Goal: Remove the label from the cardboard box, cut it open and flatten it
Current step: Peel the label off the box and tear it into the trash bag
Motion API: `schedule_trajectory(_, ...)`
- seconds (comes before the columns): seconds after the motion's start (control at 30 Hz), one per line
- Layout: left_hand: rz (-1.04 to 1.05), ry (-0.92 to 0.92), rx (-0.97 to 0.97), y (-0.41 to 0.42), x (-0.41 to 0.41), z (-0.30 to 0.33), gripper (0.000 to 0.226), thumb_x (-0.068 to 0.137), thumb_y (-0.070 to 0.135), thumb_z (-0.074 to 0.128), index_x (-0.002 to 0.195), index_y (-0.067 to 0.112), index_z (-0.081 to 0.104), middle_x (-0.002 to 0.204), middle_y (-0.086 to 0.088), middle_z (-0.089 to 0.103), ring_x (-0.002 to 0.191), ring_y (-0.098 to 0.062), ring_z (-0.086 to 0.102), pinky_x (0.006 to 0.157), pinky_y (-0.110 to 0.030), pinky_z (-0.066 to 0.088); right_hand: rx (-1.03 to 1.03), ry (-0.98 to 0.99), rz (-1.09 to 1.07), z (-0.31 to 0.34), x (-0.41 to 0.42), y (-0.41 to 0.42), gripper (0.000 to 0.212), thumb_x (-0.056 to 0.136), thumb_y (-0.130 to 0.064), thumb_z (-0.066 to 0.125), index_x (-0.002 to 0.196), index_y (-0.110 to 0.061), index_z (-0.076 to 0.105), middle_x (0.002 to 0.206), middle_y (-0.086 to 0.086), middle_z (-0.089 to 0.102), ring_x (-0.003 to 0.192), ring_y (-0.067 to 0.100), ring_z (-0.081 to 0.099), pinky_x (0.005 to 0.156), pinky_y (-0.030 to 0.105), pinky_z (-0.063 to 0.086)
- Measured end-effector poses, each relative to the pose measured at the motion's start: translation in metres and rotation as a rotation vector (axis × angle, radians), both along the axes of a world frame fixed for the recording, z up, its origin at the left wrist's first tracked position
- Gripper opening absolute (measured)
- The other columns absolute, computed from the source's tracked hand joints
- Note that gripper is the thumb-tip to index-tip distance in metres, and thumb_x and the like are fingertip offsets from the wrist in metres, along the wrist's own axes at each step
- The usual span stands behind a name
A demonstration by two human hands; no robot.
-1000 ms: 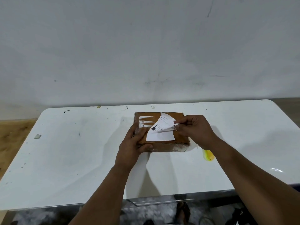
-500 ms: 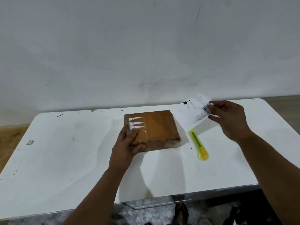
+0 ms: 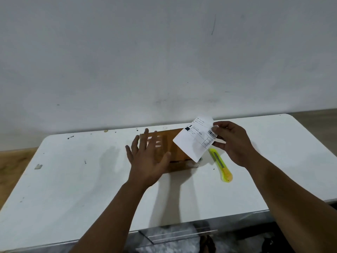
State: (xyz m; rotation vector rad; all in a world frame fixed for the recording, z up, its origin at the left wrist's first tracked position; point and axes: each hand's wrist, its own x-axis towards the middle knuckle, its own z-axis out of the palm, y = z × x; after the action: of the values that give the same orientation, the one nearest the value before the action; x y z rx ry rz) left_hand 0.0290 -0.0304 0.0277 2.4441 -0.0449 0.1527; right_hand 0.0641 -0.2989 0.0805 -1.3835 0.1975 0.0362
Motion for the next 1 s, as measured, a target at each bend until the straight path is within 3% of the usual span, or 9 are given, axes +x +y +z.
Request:
schedule_trajectory(0.1,-0.048,0.023,-0.187,-0.024,0.019,0.034,0.071,0.089,0.065,0.04,0.148,0.027,0.052,0.151,0.006,0.053,0.142,-0.017,0.043,0.121,-0.043,0.025,-0.013,-0.019,-0.028,0.002,-0.008,0.007,0.01,0.089,-0.006,0.066,0.099,-0.008,0.066,0.09,0.008,0.07,0.086,0.023,0.065,0.083,0.042,0.056)
schedule_trajectory(0.23,-0.14,0.109,-0.341,-0.059,0.038,0.057,0.025,0.099,0.037,0.061,0.115,0.023,0.074,0.108,0.01,0.074,0.107,-0.013,0.066,0.094,-0.035,0.051,-0.014,-0.037,-0.064,0.005,-0.024,0.003,0.009,0.091,-0.005,0.064,0.1,-0.006,0.065,0.09,0.011,0.069,0.084,0.024,0.065,0.083,0.043,0.056)
schedule_trajectory(0.43,-0.173,0.161,-0.487,-0.109,0.046,0.053,0.006,0.089,0.032,0.075,0.094,0.031,0.075,0.084,0.009,0.073,0.077,-0.011,0.066,0.07,-0.029,0.049,0.045,-0.017,-0.161,0.008,-0.054,-0.036,0.01,0.092,-0.006,0.062,0.1,-0.01,0.066,0.087,0.009,0.069,0.081,0.022,0.066,0.078,0.036,0.056)
schedule_trajectory(0.57,-0.284,0.204,-0.485,-0.156,0.042,0.052,0.013,0.091,0.029,0.076,0.104,0.033,0.077,0.095,0.007,0.075,0.088,-0.009,0.068,0.08,-0.024,0.05,0.013,0.04,-0.267,-0.001,-0.082,-0.078,0.03,0.094,-0.009,0.059,0.121,-0.023,0.058,0.08,0.008,0.069,0.073,0.022,0.064,0.081,0.04,0.058)
schedule_trajectory(0.67,-0.4,0.2,-0.438,-0.201,0.034,0.052,0.022,0.091,0.022,0.076,0.112,0.028,0.079,0.103,0.01,0.075,0.099,-0.003,0.067,0.076,-0.002,0.044,-0.022,0.136,-0.31,-0.009,-0.105,-0.12,0.042,0.097,-0.014,0.055,0.135,-0.031,0.047,0.085,0.005,0.063,0.075,0.023,0.064,0.09,0.045,0.055)
schedule_trajectory(0.77,-0.52,0.178,-0.361,-0.251,0.022,0.05,0.023,0.091,0.02,0.076,0.113,0.024,0.078,0.094,0.013,0.072,0.088,0.003,0.064,0.07,0.001,0.041,-0.395,0.208,-0.381,-0.017,-0.132,-0.168,0.046,0.096,-0.03,0.053,0.139,-0.041,0.041,0.12,-0.004,0.061,0.105,0.017,0.061,0.096,0.038,0.047)
schedule_trajectory(0.83,-0.625,0.186,-0.277,-0.287,0.008,0.049,0.023,0.09,0.021,0.077,0.113,0.023,0.078,0.089,0.015,0.071,0.084,0.003,0.063,0.071,-0.004,0.042,-0.66,0.119,-0.429,-0.017,-0.152,-0.198,0.048,0.094,-0.032,0.057,0.139,-0.038,0.043,0.133,-0.013,0.052,0.119,0.008,0.05,0.103,0.031,0.041)
schedule_trajectory(0.93,-0.767,0.224,-0.172,-0.345,-0.018,0.048,0.016,0.089,0.02,0.078,0.106,0.021,0.08,0.095,0.011,0.076,0.092,-0.005,0.069,0.081,-0.019,0.051,-0.898,-0.029,-0.402,-0.008,-0.181,-0.243,0.04,0.088,-0.029,0.068,0.127,-0.031,0.059,0.132,-0.017,0.056,0.123,0.002,0.049,0.109,0.028,0.037)
schedule_trajectory(1.0,-0.83,0.236,-0.151,-0.383,-0.036,0.048,0.011,0.089,0.019,0.077,0.098,0.022,0.082,0.094,0.01,0.078,0.091,-0.006,0.07,0.08,-0.021,0.051,-1.034,0.019,-0.34,-0.003,-0.198,-0.275,0.023,0.086,-0.032,0.071,0.109,-0.032,0.071,0.118,-0.016,0.067,0.115,0.004,0.057,0.104,0.032,0.044)
